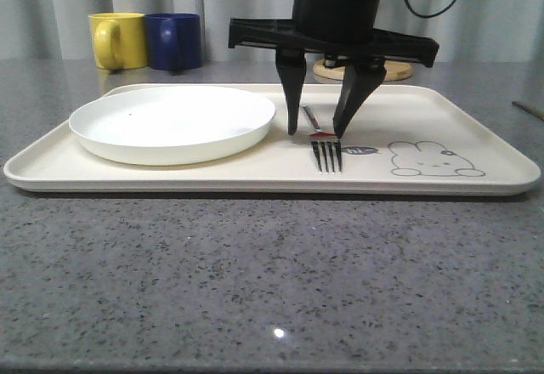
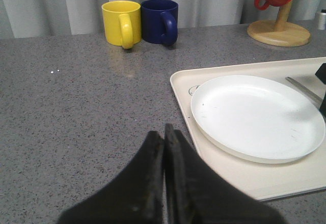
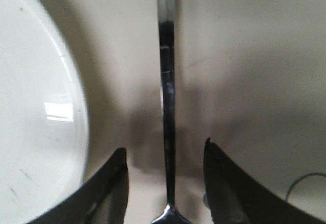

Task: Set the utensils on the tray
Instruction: 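Carry the fork onto the tray beside the plate and release, then move the right gripper back over the steel chopsticks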

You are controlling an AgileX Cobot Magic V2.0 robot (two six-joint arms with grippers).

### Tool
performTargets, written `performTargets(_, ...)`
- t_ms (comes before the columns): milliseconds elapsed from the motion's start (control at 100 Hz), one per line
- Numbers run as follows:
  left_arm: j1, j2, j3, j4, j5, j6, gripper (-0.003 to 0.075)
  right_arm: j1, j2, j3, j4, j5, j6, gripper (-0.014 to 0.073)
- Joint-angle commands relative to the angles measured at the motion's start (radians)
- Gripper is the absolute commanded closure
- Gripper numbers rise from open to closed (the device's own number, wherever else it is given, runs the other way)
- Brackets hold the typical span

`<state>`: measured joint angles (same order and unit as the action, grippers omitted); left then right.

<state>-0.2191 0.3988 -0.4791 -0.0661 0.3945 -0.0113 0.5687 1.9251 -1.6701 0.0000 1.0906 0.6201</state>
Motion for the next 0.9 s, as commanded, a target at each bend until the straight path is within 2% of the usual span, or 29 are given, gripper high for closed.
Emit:
performTargets(0,-0.007,0.010,-0.026,-0.005,-0.074,-0.007,0.0739,-0.005,-0.101,-0.033,-0.024,-0.020,-0.027,0.0221)
performTargets(180,-0.007,0.010,-0.026,-0.005,-0.074,-0.007,0.0739,-0.060,-0.174,-0.033,-0.058,0.077,-0.175,0.0221)
performTargets(380,-0.007,0.010,-0.026,-0.005,-0.074,-0.007,0.0739,-0.208,-0.211,-0.028,-0.119,0.233,-0.323,0.0221)
performTargets(720,-0.007,0.010,-0.026,-0.005,-0.074,-0.007,0.0739,-0.438,-0.228,0.080,-0.114,0.240,-0.423,0.0221)
performTargets(890,-0.007,0.010,-0.026,-0.005,-0.074,-0.007,0.0739,-0.519,-0.228,0.158,-0.054,0.215,-0.466,0.0221)
